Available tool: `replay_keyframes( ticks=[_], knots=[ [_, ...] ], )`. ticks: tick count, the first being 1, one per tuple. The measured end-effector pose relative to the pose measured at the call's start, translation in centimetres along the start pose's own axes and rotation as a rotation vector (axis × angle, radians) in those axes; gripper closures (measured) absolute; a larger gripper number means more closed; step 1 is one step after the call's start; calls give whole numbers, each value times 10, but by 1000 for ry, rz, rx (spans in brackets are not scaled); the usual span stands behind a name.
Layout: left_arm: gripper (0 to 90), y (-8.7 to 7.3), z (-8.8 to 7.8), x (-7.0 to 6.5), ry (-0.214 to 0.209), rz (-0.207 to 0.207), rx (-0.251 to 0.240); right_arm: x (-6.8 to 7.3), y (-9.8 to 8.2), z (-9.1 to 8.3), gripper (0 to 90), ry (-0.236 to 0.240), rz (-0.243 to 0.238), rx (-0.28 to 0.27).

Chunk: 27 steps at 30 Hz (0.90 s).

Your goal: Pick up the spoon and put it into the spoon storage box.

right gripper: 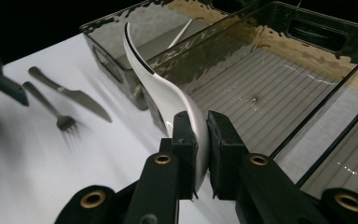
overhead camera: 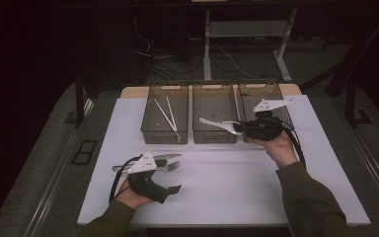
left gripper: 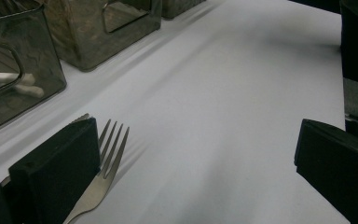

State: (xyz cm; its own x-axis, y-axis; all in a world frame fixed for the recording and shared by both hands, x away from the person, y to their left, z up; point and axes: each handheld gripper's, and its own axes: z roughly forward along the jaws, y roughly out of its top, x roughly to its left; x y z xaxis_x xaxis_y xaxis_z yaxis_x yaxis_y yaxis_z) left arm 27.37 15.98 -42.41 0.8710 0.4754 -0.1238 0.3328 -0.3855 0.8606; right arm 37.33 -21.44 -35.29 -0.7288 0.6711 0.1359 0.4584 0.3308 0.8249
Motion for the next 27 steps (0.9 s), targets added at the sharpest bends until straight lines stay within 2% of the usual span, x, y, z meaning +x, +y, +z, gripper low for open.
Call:
replay_keyframes(
  ticks=[10,19,21,24,27],
  knots=[
    [0,0,1,0,-4,5,2,-14,15,22,818,-58,1,43],
    [0,0,1,0,-5,7,4,-24,22,45,818,-81,27,80],
    [0,0,1,0,-6,4,3,-25,22,52,818,-85,28,101],
    [0,0,1,-1,-7,2,3,-27,22,62,817,-115,26,153],
    [0,0,1,0,-7,7,3,-27,21,71,812,-111,18,192]
  ],
)
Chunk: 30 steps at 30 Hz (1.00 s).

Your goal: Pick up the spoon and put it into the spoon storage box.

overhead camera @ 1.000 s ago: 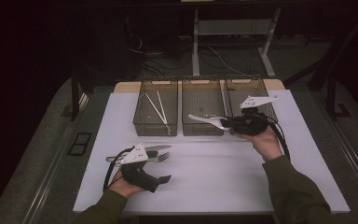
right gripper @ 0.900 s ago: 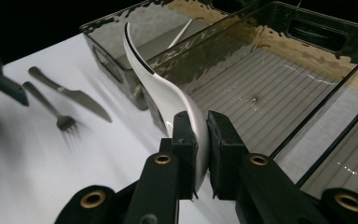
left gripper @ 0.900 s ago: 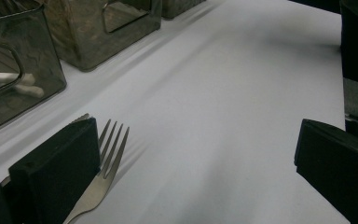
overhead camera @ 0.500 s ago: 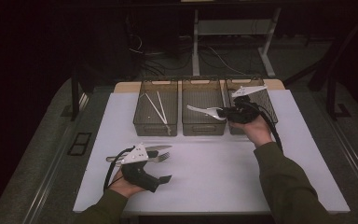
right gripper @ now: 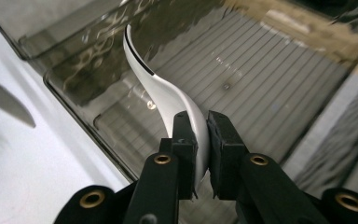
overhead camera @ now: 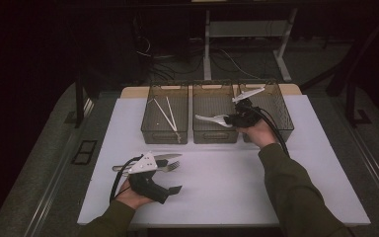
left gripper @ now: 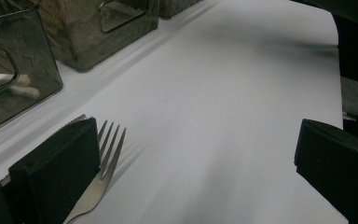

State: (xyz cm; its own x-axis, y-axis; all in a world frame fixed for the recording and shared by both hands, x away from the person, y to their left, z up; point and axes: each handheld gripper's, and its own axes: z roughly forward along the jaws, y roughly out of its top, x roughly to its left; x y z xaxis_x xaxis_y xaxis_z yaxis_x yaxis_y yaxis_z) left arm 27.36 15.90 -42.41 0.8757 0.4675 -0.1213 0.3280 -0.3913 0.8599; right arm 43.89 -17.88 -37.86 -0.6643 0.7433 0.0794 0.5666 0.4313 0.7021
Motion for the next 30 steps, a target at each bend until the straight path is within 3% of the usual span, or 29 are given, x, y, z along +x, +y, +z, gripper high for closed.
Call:
replay_keyframes(
  ticks=[2,4,6,13,30],
  knots=[
    [0,0,0,0,0,-1,-3,1,1,3,755,7,-8,10],
    [0,0,0,0,-1,0,-2,2,1,2,679,33,15,-10],
    [0,0,1,0,-2,-3,-1,3,2,-1,626,28,22,-19],
    [0,0,1,-1,0,-6,-1,-1,1,-15,514,82,72,-82],
    [0,0,0,0,0,-2,1,4,-24,-51,417,146,58,-144]
  ],
)
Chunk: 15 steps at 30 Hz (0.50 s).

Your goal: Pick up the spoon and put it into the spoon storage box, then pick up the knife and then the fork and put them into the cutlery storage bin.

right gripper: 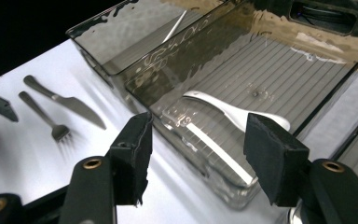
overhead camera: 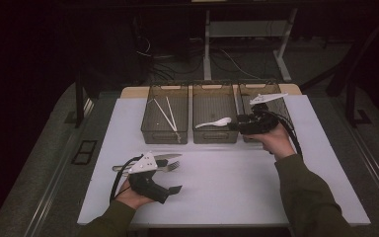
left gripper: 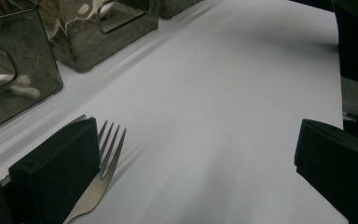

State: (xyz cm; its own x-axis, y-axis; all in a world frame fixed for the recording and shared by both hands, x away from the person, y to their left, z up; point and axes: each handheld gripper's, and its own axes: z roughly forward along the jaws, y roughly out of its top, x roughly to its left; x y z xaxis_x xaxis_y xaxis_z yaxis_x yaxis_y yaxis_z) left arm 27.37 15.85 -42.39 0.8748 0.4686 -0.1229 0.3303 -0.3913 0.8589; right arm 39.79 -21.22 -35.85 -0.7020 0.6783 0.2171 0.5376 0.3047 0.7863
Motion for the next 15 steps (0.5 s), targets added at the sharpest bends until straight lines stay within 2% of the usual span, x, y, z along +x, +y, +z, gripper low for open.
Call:
replay_keyframes(
  ticks=[10,15],
  knots=[
    [0,1,0,0,2,3,-3,9,-32,-14,372,29,-1,-7],
    [0,1,-1,0,-1,1,-6,11,-44,-20,334,27,5,-10]
  ],
)
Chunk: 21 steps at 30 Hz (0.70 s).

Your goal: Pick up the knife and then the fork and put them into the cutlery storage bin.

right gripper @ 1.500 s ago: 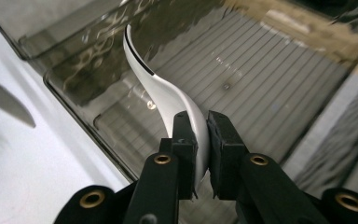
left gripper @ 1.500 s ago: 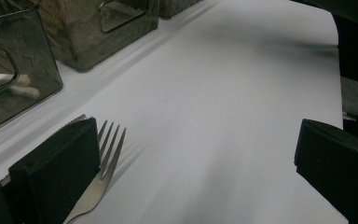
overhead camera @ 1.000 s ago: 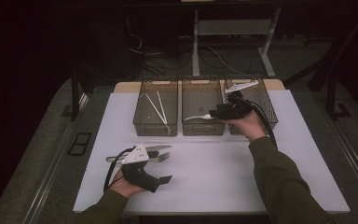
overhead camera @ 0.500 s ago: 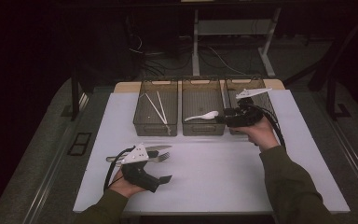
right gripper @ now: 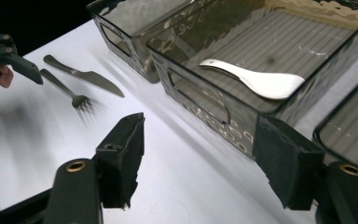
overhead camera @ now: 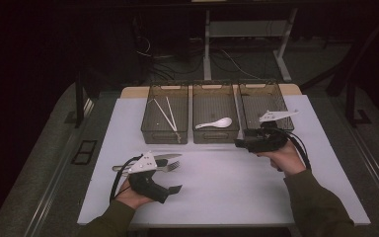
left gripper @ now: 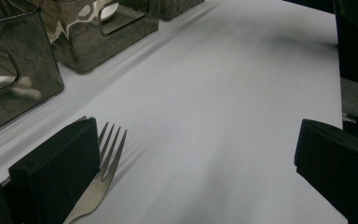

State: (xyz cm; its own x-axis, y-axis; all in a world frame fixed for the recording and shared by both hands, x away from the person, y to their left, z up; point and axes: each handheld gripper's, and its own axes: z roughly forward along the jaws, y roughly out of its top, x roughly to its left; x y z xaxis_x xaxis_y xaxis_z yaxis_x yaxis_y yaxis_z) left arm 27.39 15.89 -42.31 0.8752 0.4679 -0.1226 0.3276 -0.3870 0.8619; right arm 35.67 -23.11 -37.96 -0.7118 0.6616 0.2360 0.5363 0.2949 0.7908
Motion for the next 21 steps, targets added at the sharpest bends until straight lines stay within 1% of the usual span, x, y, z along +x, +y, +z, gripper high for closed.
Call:
replay_keyframes(
  ticks=[3,7,9,10,13,17,18,21],
  knots=[
    [0,0,-1,-1,3,-2,-4,3,-7,-4,302,-27,-4,-2],
    [0,1,-1,-1,3,2,-7,7,-19,-13,269,-26,-14,-9],
    [0,1,0,-1,3,2,-1,7,-25,-17,252,-26,-7,-16],
    [0,1,0,-1,3,3,0,7,-28,-19,246,-26,4,-18],
    [0,2,-1,-1,4,5,-5,7,-36,-24,244,-31,11,-29],
    [0,2,-1,-2,3,6,-6,9,-47,-29,224,-37,15,-17],
    [0,2,0,-2,3,13,-3,10,-49,-30,214,-41,9,-19],
    [0,2,0,-2,4,10,-1,12,-58,-33,200,-60,-18,-22]
  ],
)
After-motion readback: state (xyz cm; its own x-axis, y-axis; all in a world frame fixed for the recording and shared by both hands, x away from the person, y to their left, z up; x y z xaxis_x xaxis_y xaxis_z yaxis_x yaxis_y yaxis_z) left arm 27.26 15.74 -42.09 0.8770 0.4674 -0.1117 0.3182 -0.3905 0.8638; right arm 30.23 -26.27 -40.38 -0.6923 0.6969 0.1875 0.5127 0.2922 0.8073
